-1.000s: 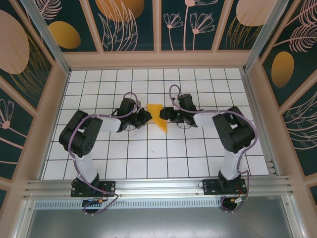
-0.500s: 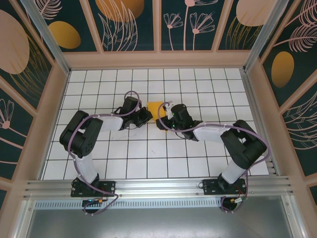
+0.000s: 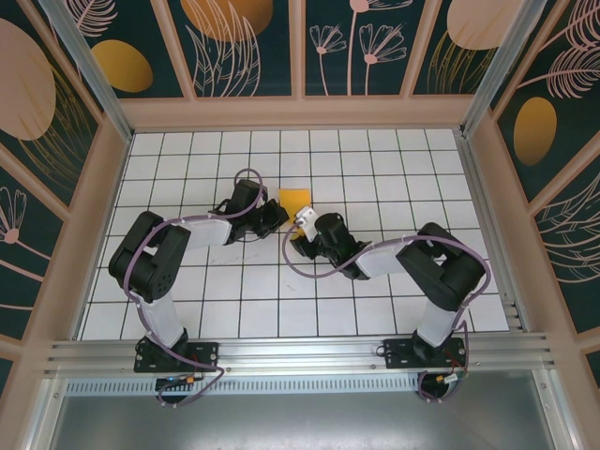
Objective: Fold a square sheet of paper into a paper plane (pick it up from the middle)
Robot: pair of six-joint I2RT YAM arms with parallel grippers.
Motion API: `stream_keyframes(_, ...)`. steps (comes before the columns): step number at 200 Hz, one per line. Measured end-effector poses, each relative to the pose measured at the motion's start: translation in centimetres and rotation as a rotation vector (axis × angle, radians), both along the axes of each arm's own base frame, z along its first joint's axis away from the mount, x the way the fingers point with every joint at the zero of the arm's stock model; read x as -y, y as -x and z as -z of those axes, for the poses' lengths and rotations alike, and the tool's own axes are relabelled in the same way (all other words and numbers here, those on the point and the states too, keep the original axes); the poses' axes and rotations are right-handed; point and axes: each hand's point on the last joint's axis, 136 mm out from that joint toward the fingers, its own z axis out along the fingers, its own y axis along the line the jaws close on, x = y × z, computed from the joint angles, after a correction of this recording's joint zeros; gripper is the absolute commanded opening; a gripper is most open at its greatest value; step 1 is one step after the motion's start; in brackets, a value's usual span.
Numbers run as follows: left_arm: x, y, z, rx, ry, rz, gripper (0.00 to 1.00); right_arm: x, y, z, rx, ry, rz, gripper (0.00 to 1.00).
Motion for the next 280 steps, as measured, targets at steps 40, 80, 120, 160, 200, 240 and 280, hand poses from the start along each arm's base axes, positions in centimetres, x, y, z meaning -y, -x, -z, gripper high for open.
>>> stream_keyframes(40, -0.1, 0.1, 0.1, -0.006, -0.003, 0.000, 0.08, 0.2, -0.5, 1.8, 0.031, 0.052, 0.005, 0.44)
stream_keyframes(80, -0.1, 0.1, 0.1, -0.008, -0.004, 0.000, 0.08, -0.2, -1.3, 1.6, 0.085, 0.064, 0.012, 0.41)
stream_keyframes(120, -0.1, 0.2, 0.2, -0.009, -0.004, -0.001, 0.10, -0.8, -2.3, 1.1, 0.126, 0.060, 0.028, 0.29)
stream_keyframes(160, -0.1, 0.2, 0.2, -0.016, -0.003, -0.005, 0.25, -0.9, -2.4, 1.0, 0.137, 0.060, 0.023, 0.17)
stream_keyframes(200, 0.2, -0.5, -0.8, 0.004, 0.005, -0.008, 0.35, -1.2, -2.2, 1.0, 0.114, 0.034, 0.012, 0.05)
stream_keyframes(240, 0.1, -1.9, -2.8, 0.058, -0.007, -0.025, 0.56, -0.7, -1.9, 1.5, 0.044, -0.027, -0.004, 0.00)
stream_keyframes(280, -2.0, -3.2, -5.0, 0.124, -0.042, -0.074, 0.68, -0.4, -1.7, 0.6, -0.064, -0.157, -0.020, 0.00)
